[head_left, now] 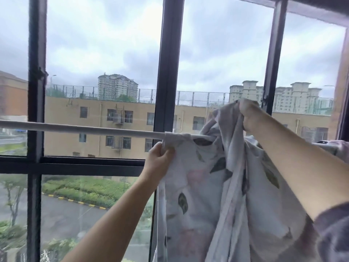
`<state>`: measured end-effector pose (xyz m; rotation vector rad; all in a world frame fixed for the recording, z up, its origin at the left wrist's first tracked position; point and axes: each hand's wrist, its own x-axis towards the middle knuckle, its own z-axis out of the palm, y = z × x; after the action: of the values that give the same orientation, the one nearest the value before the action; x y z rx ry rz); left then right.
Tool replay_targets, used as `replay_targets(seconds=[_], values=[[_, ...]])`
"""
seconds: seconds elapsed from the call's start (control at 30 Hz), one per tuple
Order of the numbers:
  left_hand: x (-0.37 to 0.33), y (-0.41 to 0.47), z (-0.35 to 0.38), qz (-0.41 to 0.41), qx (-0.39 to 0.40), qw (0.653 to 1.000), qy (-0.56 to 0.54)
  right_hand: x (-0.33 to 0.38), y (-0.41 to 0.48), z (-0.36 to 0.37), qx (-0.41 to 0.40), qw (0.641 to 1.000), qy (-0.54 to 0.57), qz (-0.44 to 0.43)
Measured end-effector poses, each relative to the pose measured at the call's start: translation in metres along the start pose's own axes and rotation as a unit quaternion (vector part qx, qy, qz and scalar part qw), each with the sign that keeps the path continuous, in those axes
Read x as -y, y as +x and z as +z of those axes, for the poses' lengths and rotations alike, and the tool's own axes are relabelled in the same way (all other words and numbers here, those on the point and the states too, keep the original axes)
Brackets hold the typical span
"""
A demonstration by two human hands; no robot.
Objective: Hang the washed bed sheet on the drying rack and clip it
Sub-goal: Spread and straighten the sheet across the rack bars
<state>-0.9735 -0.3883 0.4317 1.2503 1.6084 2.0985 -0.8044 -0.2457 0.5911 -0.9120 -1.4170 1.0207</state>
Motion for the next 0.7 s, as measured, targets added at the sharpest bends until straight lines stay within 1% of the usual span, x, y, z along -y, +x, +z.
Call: replay_targets(seconds=[0.03,0.07,0.1,0.17,0.2,0.23,0.27,0.33,0.37,0.4,0.43,0.47,0.5,0.53,0.57,0.63,0.67,0.7], values=[[-0.001,0.000,-0.002,0.001,-0.002,1.000,-0.002,-0.001,0.003,-0.008,-0.020,1.000,-0.014,0.006],[-0.003,0.000,-0.001,0.005,-0.002,1.000,-0.003,-0.003,0.008,-0.013,-0.019,0.999,-0.032,0.001],[-0.006,0.000,-0.001,0.012,0.003,1.000,-0.005,-0.006,0.009,-0.017,0.005,0.998,-0.054,-0.015],[-0.009,0.001,0.000,0.027,0.014,0.999,-0.020,-0.011,0.008,-0.017,0.101,0.988,-0.106,-0.055],[-0.010,0.002,0.002,0.028,0.012,0.999,-0.026,-0.014,0.007,-0.017,0.151,0.975,-0.143,-0.072],[-0.010,0.003,0.004,0.029,0.001,0.999,-0.023,-0.016,0.005,-0.016,0.188,0.961,-0.185,-0.086],[-0.010,0.004,0.005,0.029,-0.015,0.999,-0.011,-0.019,0.004,-0.015,0.207,0.946,-0.228,-0.099],[-0.012,0.005,0.008,0.031,-0.049,0.996,0.075,-0.028,0.006,-0.010,0.201,0.914,-0.320,-0.147],[-0.016,0.003,0.009,0.035,-0.058,0.986,0.153,-0.034,0.007,-0.008,0.191,0.891,-0.369,-0.186],[-0.023,0.000,0.010,0.039,-0.064,0.963,0.260,-0.038,0.007,-0.007,0.177,0.868,-0.408,-0.220],[-0.031,-0.004,0.011,0.054,-0.076,0.920,0.381,-0.041,0.009,-0.006,0.161,0.859,-0.424,-0.238],[-0.040,-0.009,0.010,0.072,-0.098,0.863,0.491,-0.042,0.010,-0.007,0.151,0.862,-0.418,-0.243],[-0.048,-0.013,0.012,0.106,-0.130,0.810,0.562,-0.042,0.013,-0.009,0.137,0.872,-0.402,-0.245],[-0.057,-0.017,0.019,0.152,-0.160,0.775,0.592,-0.040,0.018,-0.015,0.124,0.882,-0.384,-0.243],[-0.062,-0.018,0.021,0.204,-0.175,0.757,0.596,-0.037,0.021,-0.015,0.110,0.890,-0.369,-0.243],[-0.068,-0.016,0.039,0.296,-0.153,0.754,0.567,-0.031,0.030,-0.024,0.082,0.904,-0.337,-0.250],[-0.067,-0.013,0.052,0.323,-0.124,0.759,0.551,-0.030,0.035,-0.032,0.067,0.911,-0.322,-0.248],[-0.066,-0.009,0.066,0.333,-0.098,0.766,0.541,-0.027,0.042,-0.042,0.054,0.917,-0.310,-0.245]])
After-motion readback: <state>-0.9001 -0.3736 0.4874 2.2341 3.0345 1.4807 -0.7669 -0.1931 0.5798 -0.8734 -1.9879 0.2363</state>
